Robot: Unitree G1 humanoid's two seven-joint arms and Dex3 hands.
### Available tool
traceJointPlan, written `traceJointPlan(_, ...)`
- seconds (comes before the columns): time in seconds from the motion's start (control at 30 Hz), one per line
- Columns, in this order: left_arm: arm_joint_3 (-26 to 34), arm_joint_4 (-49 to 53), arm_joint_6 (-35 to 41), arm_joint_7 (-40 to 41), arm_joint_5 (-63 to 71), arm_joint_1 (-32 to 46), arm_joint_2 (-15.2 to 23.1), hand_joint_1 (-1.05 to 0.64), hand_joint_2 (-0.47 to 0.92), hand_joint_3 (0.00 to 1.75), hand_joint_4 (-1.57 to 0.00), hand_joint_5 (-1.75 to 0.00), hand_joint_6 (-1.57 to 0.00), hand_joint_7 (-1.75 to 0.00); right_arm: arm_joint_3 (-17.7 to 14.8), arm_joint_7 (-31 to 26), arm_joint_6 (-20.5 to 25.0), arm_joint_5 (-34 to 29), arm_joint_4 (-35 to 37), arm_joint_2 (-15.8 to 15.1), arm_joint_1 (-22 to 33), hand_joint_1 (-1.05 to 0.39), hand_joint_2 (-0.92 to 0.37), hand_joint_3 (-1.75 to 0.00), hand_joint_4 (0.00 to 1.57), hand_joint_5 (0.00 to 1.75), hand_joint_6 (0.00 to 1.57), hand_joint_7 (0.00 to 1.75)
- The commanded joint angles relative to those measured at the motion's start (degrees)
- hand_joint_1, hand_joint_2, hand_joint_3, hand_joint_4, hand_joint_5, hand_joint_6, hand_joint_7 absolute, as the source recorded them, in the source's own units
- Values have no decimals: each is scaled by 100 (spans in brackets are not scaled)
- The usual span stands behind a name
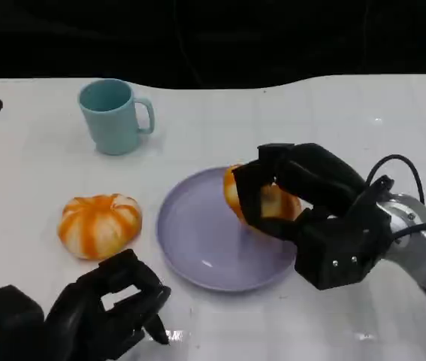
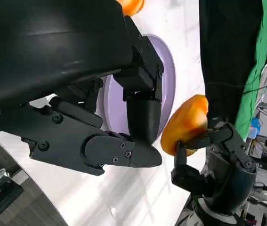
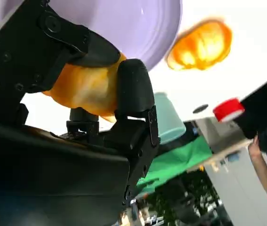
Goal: Grasp the bread from the table and place it into the plate.
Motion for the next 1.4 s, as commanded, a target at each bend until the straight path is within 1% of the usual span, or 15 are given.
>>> traceJointPlan(0.03, -3, -112, 20, 76, 43, 63, 13, -56, 92, 26, -74, -175, -66, -153, 6, 356, -90, 195, 286, 87, -129, -13, -47, -97, 80, 160, 88, 87)
traceJointPlan(0.1, -10, -107, 3, 69, 39, 69, -2, -56, 92, 26, -74, -175, -66, -153, -13, 508, -64, 240, 287, 95, -121, -18, -58, -71, 72, 150, 87, 66)
traceJointPlan(0.17, -12, -108, 0, 73, 23, 72, -27, -56, 92, 26, -74, -175, -66, -153, -7, 669, -66, 253, 254, 66, -125, -28, -76, -35, 66, 116, 80, 42)
traceJointPlan(0.23, -11, -92, -13, 55, 5, 64, -44, -55, 92, 25, -75, -175, -66, -153, 18, 854, -64, 252, 210, 24, -140, -39, -88, -16, 54, 88, 69, 23)
traceJointPlan(0.3, -13, -85, -20, 43, 9, 55, -51, -55, 92, 25, -75, -175, -66, -153, 23, 1089, -18, 279, 150, -6, -143, -47, -91, -16, 43, 72, 61, 14)
traceJointPlan(0.33, -17, -93, -14, 44, 20, 55, -47, -56, 92, 25, -75, -175, -66, -153, 22, 1208, 10, 298, 115, -17, -140, -55, -92, -18, 31, 61, 51, 8)
traceJointPlan(0.53, -31, -51, -79, 29, 61, 19, -39, -56, 92, 25, -75, -175, -66, -153, -1, 1459, 28, 303, -29, -83, -105, -73, -92, -27, 3, 42, 27, 0)
traceJointPlan(0.67, -44, -78, -45, 73, 94, 22, -43, -56, 92, 26, -75, -175, -66, -153, -23, 1532, 84, 325, -220, -152, -42, -77, -92, -30, 0, 32, 21, 0)
traceJointPlan(0.9, -55, -112, 11, 130, 115, 20, -51, -56, 92, 26, -75, -175, -67, -155, -95, 1761, 311, 441, -710, -313, 134, -79, -92, -30, 0, 30, 19, 0)
traceJointPlan(1.0, -52, -110, 45, 144, 111, 9, -47, -56, 92, 25, -75, -175, -66, -155, -148, 1788, 356, 495, -886, -374, 210, -78, -92, -29, 3, 32, 20, 0)
traceJointPlan(1.07, -54, -115, 53, 140, 109, 8, -45, -56, 92, 25, -75, -175, -66, -155, -162, 1764, 337, 493, -941, -414, 226, -75, -92, -28, 12, 37, 19, 0)
traceJointPlan(1.17, -61, -123, 48, 150, 121, 15, -48, -55, 92, 25, -75, -175, -66, -155, -161, 1681, 299, 431, -988, -467, 227, -72, -92, -29, 35, 49, 16, 0)
traceJointPlan(1.23, -60, -139, 79, 162, 107, 18, -57, -55, 92, 25, -75, -175, -66, -156, -177, 1674, 390, 442, -1038, -468, 242, -72, -92, -28, 53, 48, 15, 0)
traceJointPlan(1.3, -60, -138, 88, 168, 103, 15, -59, -55, 92, 25, -75, -175, -65, -156, -199, 1649, 461, 473, -1050, -444, 263, -73, -92, -26, 79, 40, 14, 0)
traceJointPlan(1.4, -61, -136, 96, 171, 87, 14, -55, -55, 92, 24, -75, -175, -65, -156, -204, 1609, 466, 491, -1011, -422, 273, -73, -92, -25, 99, 39, 14, 0)
